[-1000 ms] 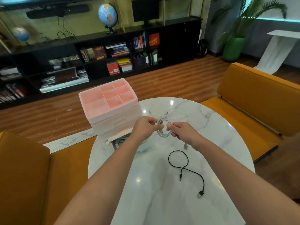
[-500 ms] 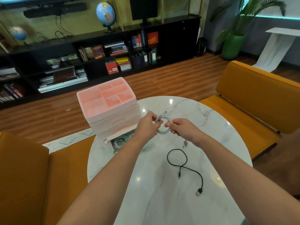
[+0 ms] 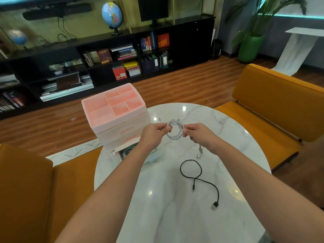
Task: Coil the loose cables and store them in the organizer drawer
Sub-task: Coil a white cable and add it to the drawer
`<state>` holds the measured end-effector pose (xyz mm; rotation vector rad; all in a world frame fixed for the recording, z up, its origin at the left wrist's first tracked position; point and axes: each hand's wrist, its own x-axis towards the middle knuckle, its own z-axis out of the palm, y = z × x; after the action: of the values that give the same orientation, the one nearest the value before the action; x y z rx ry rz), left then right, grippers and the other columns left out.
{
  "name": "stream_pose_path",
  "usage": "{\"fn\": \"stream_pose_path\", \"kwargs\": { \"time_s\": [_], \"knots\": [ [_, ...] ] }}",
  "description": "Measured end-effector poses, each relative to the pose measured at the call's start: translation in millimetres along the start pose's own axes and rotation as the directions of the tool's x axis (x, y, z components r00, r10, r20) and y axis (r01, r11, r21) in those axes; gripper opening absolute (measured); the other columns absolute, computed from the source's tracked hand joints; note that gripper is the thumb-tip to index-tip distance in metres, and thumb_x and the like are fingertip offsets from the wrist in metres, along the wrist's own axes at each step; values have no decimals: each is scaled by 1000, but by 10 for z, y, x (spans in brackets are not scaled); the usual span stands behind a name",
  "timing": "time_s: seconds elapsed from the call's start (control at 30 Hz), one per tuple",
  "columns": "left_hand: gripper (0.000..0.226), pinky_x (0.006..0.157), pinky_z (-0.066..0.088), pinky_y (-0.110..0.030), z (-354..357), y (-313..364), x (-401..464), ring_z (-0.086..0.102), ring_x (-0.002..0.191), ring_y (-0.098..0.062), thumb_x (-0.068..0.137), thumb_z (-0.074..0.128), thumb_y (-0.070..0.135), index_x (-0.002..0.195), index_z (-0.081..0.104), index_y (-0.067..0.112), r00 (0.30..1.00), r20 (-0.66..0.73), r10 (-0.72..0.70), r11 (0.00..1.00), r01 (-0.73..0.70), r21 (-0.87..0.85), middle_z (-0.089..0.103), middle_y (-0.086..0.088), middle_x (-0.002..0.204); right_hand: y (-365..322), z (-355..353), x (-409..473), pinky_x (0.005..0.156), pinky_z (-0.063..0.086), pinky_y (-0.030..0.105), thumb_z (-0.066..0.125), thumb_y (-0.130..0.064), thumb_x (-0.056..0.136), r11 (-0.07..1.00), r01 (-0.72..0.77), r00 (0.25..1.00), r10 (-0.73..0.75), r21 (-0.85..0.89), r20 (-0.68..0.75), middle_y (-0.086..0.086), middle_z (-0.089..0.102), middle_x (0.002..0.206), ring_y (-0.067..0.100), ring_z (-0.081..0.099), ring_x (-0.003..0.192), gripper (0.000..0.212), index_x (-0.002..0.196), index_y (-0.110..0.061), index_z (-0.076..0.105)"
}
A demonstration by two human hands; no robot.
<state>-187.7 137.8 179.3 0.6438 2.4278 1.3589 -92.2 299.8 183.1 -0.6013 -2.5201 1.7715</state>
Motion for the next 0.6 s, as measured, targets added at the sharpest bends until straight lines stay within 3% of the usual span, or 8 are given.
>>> {"fn": "stream_pose_path", "kwargs": {
  "time_s": [0.13,0.2,0.27,0.3,0.4,0.47,0.53,0.6],
  "knots": [
    [17,89,50,-27,31,-40,59,63,92,-12,94,63,25,97,77,16,994,-106,-34,989,18,-145,73,4,93,-5,10,-26,53,41,11,56,-19,97,998,62,997,-60,25,-45,-3,57,69,10,48,60,15,102,-27,69],
    [15,87,53,-27,47,-50,87,64,90,-16,95,62,22,98,75,15,989,-138,-61,964,23,-263,73,1,91,26,30,-22,55,42,14,59,-25,96,997,72,992,-72,-10,-101,-1,57,65,11,51,60,12,90,-24,69],
    [16,80,54,-19,63,-46,101,64,84,-12,95,62,21,96,75,12,984,-155,-89,927,25,-374,71,1,88,109,59,7,58,35,25,58,-30,96,984,106,986,-122,-141,-115,7,44,62,15,41,61,33,67,-14,58],
    [17,76,53,-16,71,-44,106,63,80,-9,95,62,22,94,75,11,982,-160,-102,911,28,-412,71,2,87,159,82,20,64,34,27,56,-32,97,970,101,984,-131,-223,-123,9,43,69,15,40,69,37,67,-10,57],
    [18,74,52,-13,113,-30,103,60,77,-7,94,62,23,90,75,11,981,-151,-119,886,36,-463,70,2,87,280,158,35,91,32,26,49,-36,100,895,47,962,-160,-444,-220,-4,44,103,12,30,99,31,99,-16,72],
    [18,74,52,-12,152,-15,88,60,79,-8,95,62,21,92,75,9,982,-136,-129,869,45,-493,70,0,90,293,198,42,86,41,24,51,-29,100,928,55,959,-152,-369,-240,-2,46,106,13,37,93,28,112,-13,70],
    [17,74,52,-11,191,-3,71,62,84,-8,95,61,19,91,74,10,984,-108,-140,838,60,-542,71,-3,98,277,227,51,64,46,15,57,-16,97,988,21,964,-61,-155,-258,4,64,103,13,49,73,25,115,-5,69],
    [17,75,52,-12,226,1,56,63,87,-5,96,60,19,89,74,13,985,-72,-156,807,85,-584,71,0,103,246,251,36,69,53,15,62,-8,92,989,-10,955,52,145,-293,3,70,89,13,60,69,21,110,-1,70]
  ]
}}
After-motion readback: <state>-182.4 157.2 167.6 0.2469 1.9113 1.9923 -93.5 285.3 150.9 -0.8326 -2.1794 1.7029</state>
